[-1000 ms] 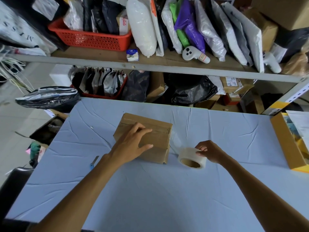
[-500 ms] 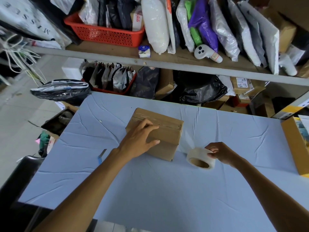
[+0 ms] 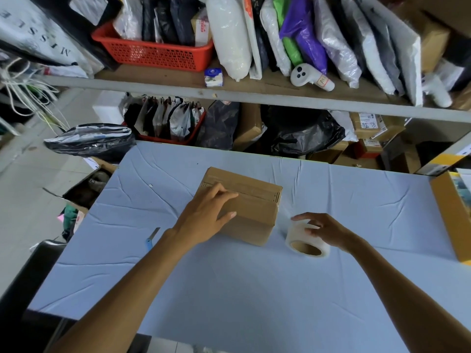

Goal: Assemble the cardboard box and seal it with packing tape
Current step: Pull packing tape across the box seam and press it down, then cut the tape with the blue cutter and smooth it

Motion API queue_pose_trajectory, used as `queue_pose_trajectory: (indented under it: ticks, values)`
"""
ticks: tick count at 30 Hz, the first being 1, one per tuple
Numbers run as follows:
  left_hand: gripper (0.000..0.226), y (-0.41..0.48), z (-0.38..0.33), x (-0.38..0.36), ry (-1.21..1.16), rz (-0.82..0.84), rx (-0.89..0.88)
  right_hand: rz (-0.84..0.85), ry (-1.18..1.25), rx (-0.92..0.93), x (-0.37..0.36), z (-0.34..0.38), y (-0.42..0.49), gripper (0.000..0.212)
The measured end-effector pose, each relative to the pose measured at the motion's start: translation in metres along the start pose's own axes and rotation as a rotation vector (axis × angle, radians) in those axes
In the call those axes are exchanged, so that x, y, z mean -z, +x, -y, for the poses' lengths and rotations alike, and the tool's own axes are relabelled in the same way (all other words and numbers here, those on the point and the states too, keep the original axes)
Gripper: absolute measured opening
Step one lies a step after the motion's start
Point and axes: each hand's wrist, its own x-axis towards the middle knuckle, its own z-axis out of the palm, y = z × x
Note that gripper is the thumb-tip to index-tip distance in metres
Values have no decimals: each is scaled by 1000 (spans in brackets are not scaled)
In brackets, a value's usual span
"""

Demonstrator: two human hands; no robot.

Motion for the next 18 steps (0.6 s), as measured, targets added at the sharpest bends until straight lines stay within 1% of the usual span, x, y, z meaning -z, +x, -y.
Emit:
queue_pose_trajectory:
  ticks: [3,6,13,18]
  values:
    - [51,-1,0,-3,10,1,3,5,30,4,1,1,0,31]
    - [52,-3,0,-6,32,-22,-10,-51,55,18,0,0,-2,22]
    - [48,-3,5,-11,37,-88,-29,-90,13,31,-5,1,4,21]
    - [46,-9,11,-8,-54,-158,-32,-92,22,27,-8,5,5,20]
